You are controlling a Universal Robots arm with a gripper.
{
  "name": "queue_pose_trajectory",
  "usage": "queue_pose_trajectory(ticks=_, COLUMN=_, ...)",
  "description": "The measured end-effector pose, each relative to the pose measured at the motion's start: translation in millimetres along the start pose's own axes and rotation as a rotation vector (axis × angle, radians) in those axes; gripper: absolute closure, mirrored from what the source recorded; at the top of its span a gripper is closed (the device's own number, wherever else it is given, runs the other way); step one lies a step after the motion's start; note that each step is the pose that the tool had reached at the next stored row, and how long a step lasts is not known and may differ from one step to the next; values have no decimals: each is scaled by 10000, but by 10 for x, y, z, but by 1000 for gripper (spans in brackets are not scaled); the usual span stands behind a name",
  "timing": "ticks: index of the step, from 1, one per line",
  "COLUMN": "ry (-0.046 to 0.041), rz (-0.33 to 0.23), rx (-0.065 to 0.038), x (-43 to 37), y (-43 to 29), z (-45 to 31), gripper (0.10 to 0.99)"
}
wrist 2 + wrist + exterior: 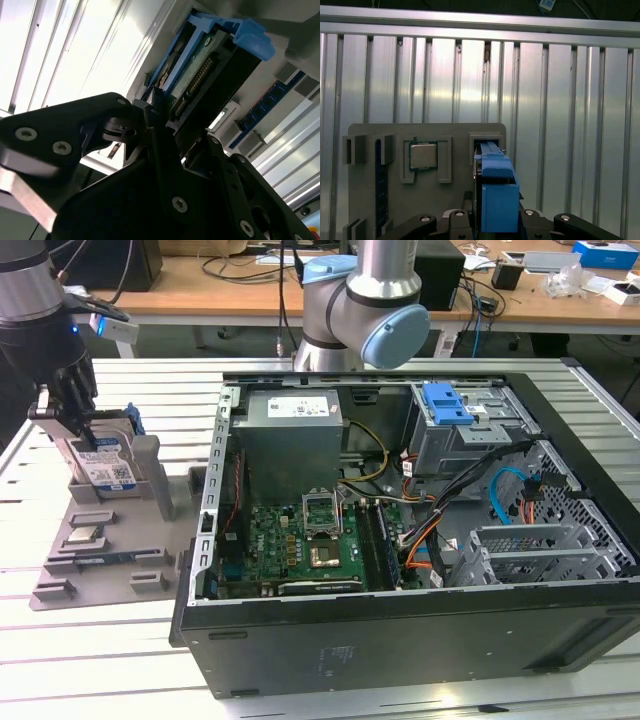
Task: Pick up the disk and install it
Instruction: 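Pick up the disk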
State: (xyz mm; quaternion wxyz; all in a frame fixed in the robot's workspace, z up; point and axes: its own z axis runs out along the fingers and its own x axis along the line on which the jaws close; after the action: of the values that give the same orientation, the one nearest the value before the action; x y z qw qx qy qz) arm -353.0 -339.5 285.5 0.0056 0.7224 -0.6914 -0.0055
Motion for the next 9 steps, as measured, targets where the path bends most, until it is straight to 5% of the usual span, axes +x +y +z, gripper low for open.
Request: queue_pose_trajectory(ticks=9, ry=1, rz=0, rx=-3, x=0, y=2, z=-10, gripper=722)
